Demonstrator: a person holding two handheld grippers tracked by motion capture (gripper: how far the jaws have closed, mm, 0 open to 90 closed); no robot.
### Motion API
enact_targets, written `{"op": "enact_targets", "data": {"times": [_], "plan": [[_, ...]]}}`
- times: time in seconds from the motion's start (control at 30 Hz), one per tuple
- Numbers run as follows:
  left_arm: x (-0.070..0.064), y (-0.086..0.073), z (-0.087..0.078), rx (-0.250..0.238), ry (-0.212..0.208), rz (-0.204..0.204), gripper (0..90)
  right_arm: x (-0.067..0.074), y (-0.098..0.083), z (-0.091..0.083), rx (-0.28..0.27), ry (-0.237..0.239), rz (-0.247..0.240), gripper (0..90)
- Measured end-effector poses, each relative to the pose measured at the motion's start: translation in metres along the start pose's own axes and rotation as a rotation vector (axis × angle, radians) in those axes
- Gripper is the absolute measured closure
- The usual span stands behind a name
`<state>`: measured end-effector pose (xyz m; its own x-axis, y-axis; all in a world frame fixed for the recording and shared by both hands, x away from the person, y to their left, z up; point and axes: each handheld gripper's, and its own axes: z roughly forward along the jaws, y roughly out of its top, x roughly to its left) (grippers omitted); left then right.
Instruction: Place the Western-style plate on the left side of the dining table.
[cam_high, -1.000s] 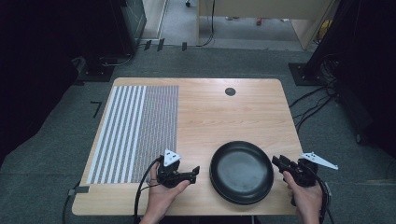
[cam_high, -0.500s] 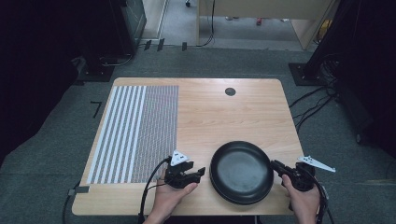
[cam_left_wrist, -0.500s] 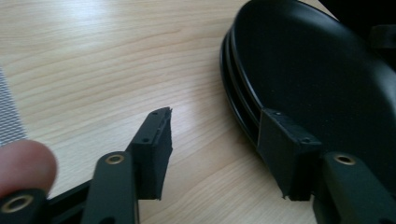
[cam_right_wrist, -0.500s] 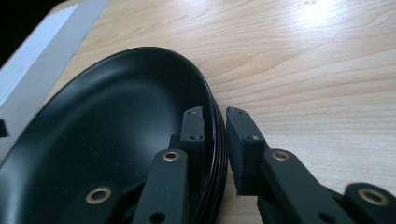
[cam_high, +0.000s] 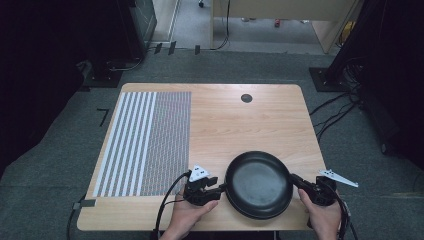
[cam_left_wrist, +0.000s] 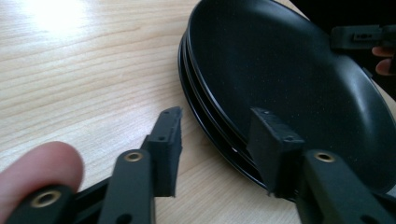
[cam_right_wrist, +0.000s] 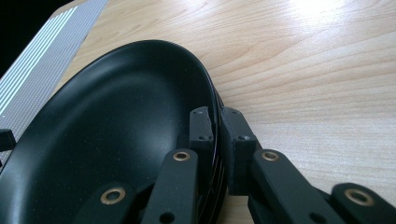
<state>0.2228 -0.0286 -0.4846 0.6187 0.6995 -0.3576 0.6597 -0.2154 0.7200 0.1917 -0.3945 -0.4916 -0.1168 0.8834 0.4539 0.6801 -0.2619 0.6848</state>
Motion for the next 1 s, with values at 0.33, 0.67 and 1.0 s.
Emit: {"op": "enact_targets", "data": {"times": [0.33, 0.67, 1.0], "plan": [[0.004, -0.001, 0.001, 0.009, -0.024, -0.059, 63.9, -0.002, -0.002, 0.000, -0.021, 0.010, 0.046, 85.5], [0.010, -0.002, 0.002, 0.005, -0.089, -0.099, 58.1, -0.002, -0.003, 0.001, -0.016, 0.029, 0.057, 86.0], [0.003, -0.005, 0.008, 0.026, -0.120, -0.076, 63.2, -0.002, -0.003, 0.001, -0.020, 0.034, 0.053, 86.0]]}}
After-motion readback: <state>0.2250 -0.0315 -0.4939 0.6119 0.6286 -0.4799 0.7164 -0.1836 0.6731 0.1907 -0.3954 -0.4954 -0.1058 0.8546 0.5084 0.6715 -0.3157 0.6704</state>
